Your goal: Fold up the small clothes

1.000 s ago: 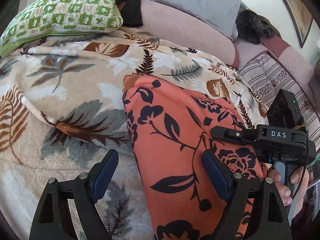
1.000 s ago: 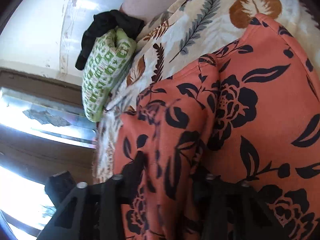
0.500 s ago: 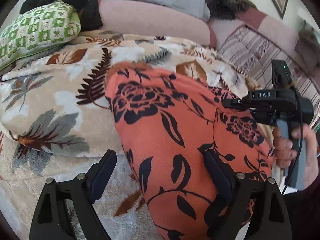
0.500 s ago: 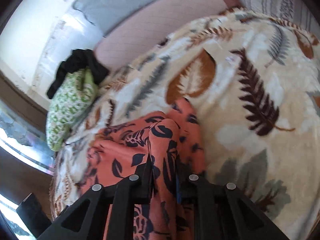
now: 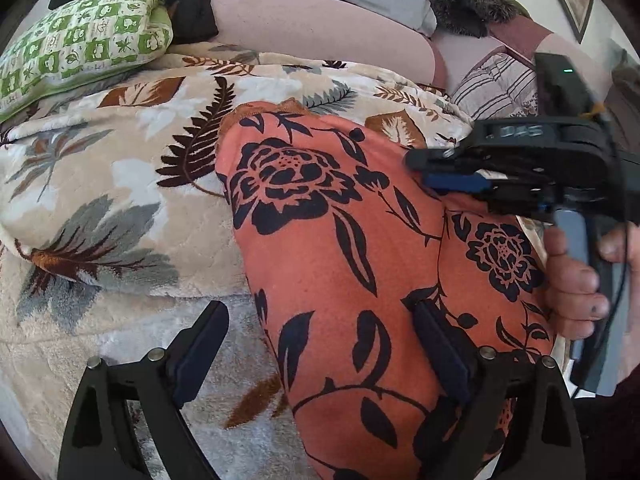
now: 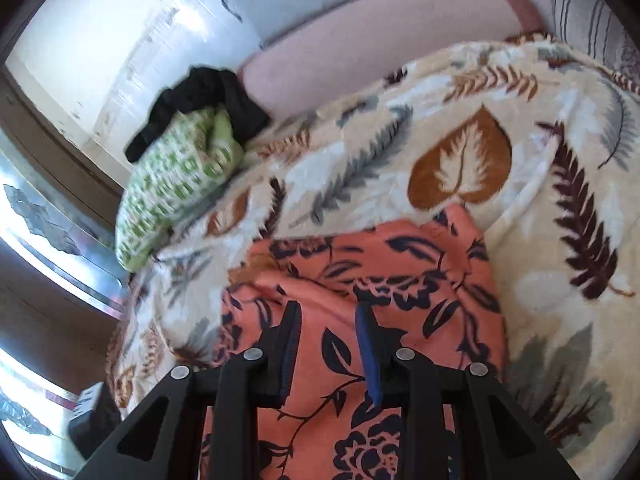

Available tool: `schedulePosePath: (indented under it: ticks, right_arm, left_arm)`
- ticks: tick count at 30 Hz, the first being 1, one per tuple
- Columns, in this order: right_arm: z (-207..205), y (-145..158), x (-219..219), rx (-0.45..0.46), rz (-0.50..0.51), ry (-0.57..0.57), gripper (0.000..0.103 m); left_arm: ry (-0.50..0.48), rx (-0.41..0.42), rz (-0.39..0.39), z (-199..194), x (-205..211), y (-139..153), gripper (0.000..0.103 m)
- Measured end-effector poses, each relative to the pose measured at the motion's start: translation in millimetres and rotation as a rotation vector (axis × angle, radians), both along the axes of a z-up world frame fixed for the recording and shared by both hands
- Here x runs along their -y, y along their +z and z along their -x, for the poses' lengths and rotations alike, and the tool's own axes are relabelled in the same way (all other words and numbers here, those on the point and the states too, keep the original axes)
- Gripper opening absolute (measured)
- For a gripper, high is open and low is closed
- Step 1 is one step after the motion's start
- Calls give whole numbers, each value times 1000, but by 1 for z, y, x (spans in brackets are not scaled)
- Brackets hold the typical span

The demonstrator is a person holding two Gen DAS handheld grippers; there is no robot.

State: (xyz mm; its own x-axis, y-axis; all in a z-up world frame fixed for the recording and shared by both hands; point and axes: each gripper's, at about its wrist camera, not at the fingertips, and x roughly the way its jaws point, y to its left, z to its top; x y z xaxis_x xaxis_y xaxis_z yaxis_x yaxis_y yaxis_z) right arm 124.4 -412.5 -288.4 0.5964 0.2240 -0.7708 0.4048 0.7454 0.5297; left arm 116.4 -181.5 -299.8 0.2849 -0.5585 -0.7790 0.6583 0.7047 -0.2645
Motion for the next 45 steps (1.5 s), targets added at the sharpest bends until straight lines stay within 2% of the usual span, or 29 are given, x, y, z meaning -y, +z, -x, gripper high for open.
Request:
schedulePosePath:
  ticks: [1,3,5,7,11,13,17,20,22,25,28,32,34,36,39,43,45]
  right_arm:
    - [-10,-17,0,-50,-10,-1,30]
    - [-19,-25,1,-38,26,14,30]
    - [-18,-17,2,-37,35,4,30]
    - [-6,-8,3,18,35,-11,30]
    - [36,17,2,95,32,-15,30]
    - [57,28,-5,96,53,5,30]
    - [101,38,-32,94,122,78,30]
    - [114,3,-47,-51,163,131,30]
    - [115,-7,-51,-51,171,160,31]
    - [103,8,-51,-99,175,154,30]
    - [84,31,-54,-30,164,163,30]
    - [23,47,-75,-1,183,252,30]
    - [-15,38,-84,-31,148,295,30]
    - [-52,17,-91,-102,121,322,30]
    - [-97,-23,-94,-204,156,309,27]
    - [-105,-21,-83,-188,98,266,27]
    - [-96,-14,-83,-162,119,266,27]
  left_arm:
    - [1,-7,-14,-1,1,-2,95]
    - [4,-23,-8,-3,0,-4,95]
    - [-8,-24,-9,-4,-2,0,95]
    - [-36,-12,-10,-4,-5,10,95]
    - [-9,43,28,-3,-34,35,94]
    - [-4,51,37,-1,-47,40,94]
    - [-36,88,-38,12,-51,35,94]
    - [-51,139,-124,23,-44,21,96]
    - [-44,133,-180,24,-40,9,97]
    - [-18,107,-168,19,-43,8,101]
    - [-20,109,-160,18,-44,8,101]
    - [-19,113,-163,17,-41,7,103]
    - [-24,99,-160,14,-42,6,103]
    - [-22,98,-161,13,-42,6,103]
    - [-7,147,-172,15,-40,7,103]
    - [-19,178,-180,18,-37,9,103]
    - [-25,190,-187,19,-35,10,103]
